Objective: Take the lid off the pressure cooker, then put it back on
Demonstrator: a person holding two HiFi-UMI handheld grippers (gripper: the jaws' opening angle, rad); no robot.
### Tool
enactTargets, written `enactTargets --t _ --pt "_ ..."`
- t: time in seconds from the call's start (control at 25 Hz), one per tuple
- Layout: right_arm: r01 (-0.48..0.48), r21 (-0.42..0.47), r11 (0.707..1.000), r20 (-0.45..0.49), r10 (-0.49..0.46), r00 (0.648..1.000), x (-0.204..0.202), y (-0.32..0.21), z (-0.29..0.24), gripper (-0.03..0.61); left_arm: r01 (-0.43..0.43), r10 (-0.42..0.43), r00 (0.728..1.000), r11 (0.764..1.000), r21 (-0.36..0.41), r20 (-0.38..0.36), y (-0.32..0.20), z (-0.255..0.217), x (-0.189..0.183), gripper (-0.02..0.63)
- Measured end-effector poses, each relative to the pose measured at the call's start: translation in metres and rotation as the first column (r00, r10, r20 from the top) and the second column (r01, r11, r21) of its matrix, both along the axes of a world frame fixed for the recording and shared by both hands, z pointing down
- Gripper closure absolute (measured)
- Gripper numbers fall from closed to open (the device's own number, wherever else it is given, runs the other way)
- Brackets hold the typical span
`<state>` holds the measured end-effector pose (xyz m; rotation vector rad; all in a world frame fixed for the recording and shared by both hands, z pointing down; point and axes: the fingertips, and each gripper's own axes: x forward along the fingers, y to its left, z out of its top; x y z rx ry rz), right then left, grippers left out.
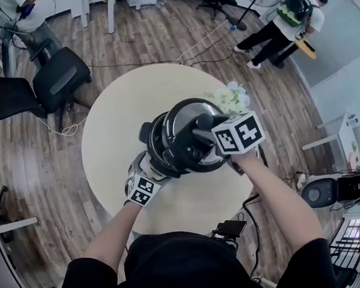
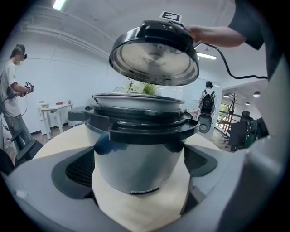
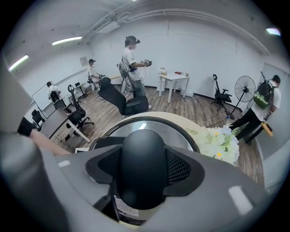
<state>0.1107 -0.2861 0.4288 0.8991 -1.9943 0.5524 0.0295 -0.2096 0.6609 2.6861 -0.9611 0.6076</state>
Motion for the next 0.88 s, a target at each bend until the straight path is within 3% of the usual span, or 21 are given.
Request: enactTargets --t 0.2,0.56,0.88 --pt "-0.052 0.007 0.999 0.021 0.051 0.998 0.034 0.027 -0.015 0.293 0.001 -0.001 1.0 1.0 -0.002 -0.002 -0.005 0.002 -0.011 0.021" --pt "-0.218 -0.008 0.976 -0.005 0.218 0.976 0.131 0.101 0.009 0.293 -0.003 0.003 1.0 1.0 0.002 -0.004 0.0 0.003 -0.006 0.021" --pt "-0.312 -0.022 0.95 -0.081 0.309 0.948 0.194 0.157 0.09 0.293 0.003 -0.003 1.0 1.0 0.0 0.015 0.001 -0.01 0.002 0.021"
